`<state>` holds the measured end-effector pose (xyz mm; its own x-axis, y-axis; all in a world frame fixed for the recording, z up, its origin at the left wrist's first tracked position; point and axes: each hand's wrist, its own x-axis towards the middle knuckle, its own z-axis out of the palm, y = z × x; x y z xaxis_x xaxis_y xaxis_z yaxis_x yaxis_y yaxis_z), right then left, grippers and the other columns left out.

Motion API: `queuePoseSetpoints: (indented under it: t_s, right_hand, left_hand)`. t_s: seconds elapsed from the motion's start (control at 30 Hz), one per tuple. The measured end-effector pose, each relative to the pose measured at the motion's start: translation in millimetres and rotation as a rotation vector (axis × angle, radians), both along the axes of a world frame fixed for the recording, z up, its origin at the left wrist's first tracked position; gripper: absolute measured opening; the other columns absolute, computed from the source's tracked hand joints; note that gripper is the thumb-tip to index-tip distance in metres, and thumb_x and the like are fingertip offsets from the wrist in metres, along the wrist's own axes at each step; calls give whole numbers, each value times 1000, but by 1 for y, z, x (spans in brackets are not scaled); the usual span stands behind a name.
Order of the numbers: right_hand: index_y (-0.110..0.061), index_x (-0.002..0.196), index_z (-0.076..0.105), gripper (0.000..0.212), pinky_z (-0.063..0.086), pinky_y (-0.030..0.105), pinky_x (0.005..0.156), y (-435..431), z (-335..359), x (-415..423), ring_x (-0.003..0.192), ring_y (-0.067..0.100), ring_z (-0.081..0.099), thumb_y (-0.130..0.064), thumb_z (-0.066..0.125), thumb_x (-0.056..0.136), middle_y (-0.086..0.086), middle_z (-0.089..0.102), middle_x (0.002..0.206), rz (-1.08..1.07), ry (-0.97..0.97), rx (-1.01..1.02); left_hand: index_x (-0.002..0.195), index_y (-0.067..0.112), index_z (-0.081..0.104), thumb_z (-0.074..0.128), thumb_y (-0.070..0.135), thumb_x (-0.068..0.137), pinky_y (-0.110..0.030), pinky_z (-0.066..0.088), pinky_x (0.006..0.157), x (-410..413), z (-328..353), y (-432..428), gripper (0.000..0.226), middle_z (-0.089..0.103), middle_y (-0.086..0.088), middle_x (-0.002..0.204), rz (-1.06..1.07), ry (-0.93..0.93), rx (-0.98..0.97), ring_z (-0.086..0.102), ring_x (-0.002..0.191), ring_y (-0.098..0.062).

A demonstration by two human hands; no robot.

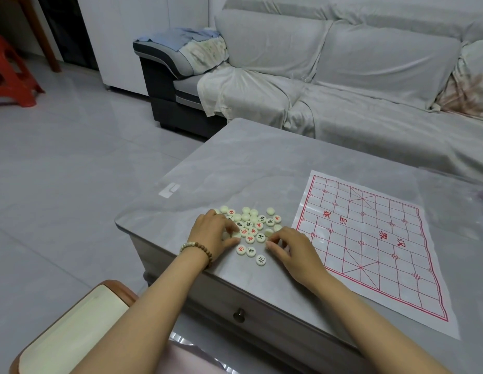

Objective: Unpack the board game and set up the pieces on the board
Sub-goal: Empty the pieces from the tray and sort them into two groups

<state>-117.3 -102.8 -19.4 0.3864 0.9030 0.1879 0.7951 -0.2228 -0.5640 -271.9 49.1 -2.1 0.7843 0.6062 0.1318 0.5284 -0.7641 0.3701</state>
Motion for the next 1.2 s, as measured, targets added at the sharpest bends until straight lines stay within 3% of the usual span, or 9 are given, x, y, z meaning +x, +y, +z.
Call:
queuePoseSetpoints:
  t_s: [0.13,0.27,0.33,0.5,0.63,0.83,1.07,1.2]
  right_hand:
    - [-20,82,65,15,35,25,71,6,-4,3,71,5,46,-33,63,88,-9,56,78,-94,79,32]
    - [-24,81,57,15,32,14,62,10,-2,9,68,2,45,-28,72,80,-8,54,82,-139,118,100]
    - [-28,89,63,11,33,13,61,12,-1,11,70,3,46,-29,71,82,-7,53,85,-140,129,108]
    - [-28,106,70,26,43,25,73,18,-4,17,83,12,53,-38,68,83,-11,52,89,-136,95,18]
    - [-27,100,70,20,45,31,75,25,0,16,85,16,53,-37,70,82,-9,51,90,-153,74,-10]
    - [-21,99,68,21,40,28,76,30,4,18,88,15,50,-37,65,86,-7,50,94,-131,24,-44]
    - [-24,74,68,21,41,32,81,28,-4,17,82,14,51,-43,66,83,-8,49,86,-192,176,5]
    - [-25,77,67,13,40,28,77,26,-4,19,85,13,51,-37,72,79,-9,49,86,-228,191,94]
  left_hand:
    - [95,31,69,57,49,86,-24,30,83,2,-2,0,23,65,10,100,1,-20,-45,46,103,-13]
    - [84,30,69,55,51,86,-26,32,81,3,-6,1,25,65,7,94,26,-28,-77,46,100,-15]
    - [77,32,67,56,52,85,-26,31,80,3,-7,2,24,63,7,88,54,-52,-119,45,97,-15]
    - [88,30,68,58,49,85,-25,30,78,0,-4,3,22,61,13,84,65,-123,-106,42,89,-8]
    - [90,29,68,58,47,86,-28,34,78,-7,-2,9,20,65,13,86,108,-178,-88,47,90,-11]
    - [96,33,69,59,45,86,-29,37,82,-14,-2,14,19,64,13,90,111,-155,-94,48,96,-12]
    - [96,34,66,66,51,77,-28,32,88,-16,2,13,25,58,13,98,59,1,-18,44,101,-11]
    - [95,30,66,64,49,80,-27,32,88,-15,1,13,24,59,11,100,44,8,-24,43,103,-12]
